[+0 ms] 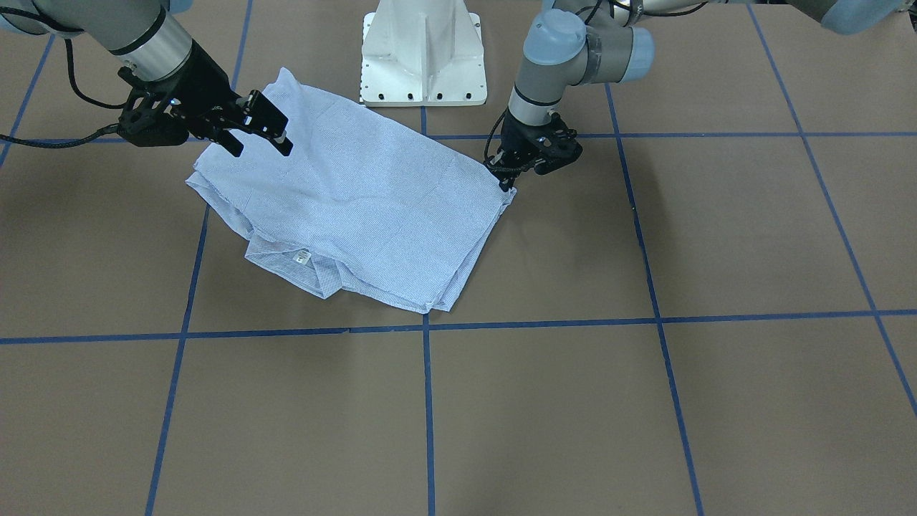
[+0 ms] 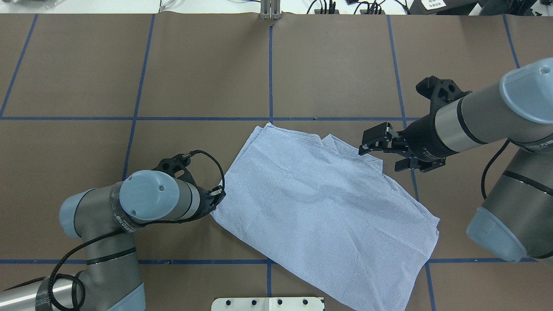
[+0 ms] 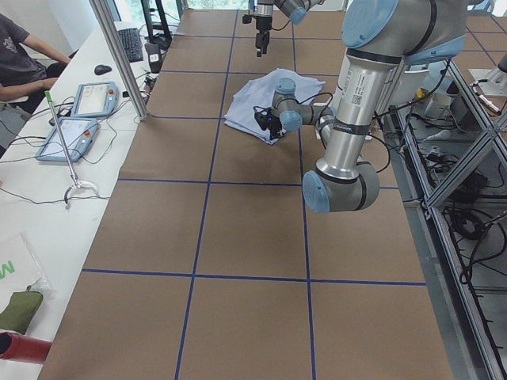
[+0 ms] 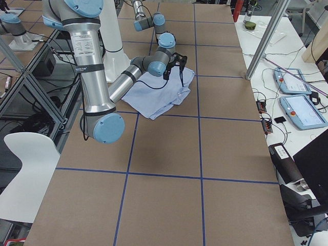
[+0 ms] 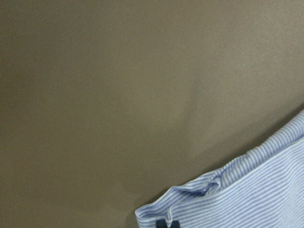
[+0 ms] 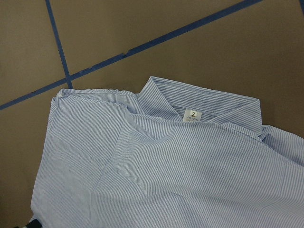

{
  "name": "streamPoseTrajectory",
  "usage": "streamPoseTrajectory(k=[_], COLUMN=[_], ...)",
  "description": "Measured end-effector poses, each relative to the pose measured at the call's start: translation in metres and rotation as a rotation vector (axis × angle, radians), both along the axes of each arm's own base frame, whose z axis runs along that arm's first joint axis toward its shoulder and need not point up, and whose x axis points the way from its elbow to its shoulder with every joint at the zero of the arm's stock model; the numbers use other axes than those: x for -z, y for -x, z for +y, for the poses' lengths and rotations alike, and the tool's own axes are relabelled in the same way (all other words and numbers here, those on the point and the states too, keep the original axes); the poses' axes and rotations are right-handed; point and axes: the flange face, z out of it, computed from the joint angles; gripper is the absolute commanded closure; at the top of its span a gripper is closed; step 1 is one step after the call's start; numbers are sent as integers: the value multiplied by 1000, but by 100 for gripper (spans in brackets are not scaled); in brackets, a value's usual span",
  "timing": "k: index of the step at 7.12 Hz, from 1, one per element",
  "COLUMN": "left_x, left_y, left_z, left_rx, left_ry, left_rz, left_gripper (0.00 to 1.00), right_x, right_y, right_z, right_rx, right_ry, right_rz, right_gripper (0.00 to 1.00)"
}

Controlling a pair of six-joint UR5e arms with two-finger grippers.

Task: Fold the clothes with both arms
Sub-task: 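Drag the folded shirt's corner farther from the robot with the left gripper, straightening it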

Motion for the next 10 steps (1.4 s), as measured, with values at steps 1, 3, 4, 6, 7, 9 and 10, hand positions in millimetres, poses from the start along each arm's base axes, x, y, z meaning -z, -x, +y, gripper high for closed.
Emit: streamPoseTrajectory(k=[1, 3, 4, 6, 7, 9, 10], left_x=[1, -3, -6, 0, 7, 9, 11], left_y=[3, 20, 32, 38, 33, 23, 15], left_z=[-4, -34, -61, -131, -162, -217, -244], left_rx=[8, 61, 105, 181, 195, 222, 238], left_ry=[0, 0, -2, -25, -60, -153, -205], left_rz=[2, -7, -17, -43, -48, -24, -15], left_gripper=[100, 100, 100, 100, 100, 100, 100], right_x=[0, 0, -1, 0, 0, 0, -1], right_y=[0, -2, -3, -7, -9, -11, -11], right_z=[0, -1, -2, -6, -7, -9, -9], right_rx=[-1, -5, -9, -18, -24, -29, -29], right_ry=[0, 0, 0, -1, -2, -2, -1], right_rz=[0, 1, 1, 0, 0, 1, 2], right_gripper=[0, 0, 0, 0, 0, 0, 0])
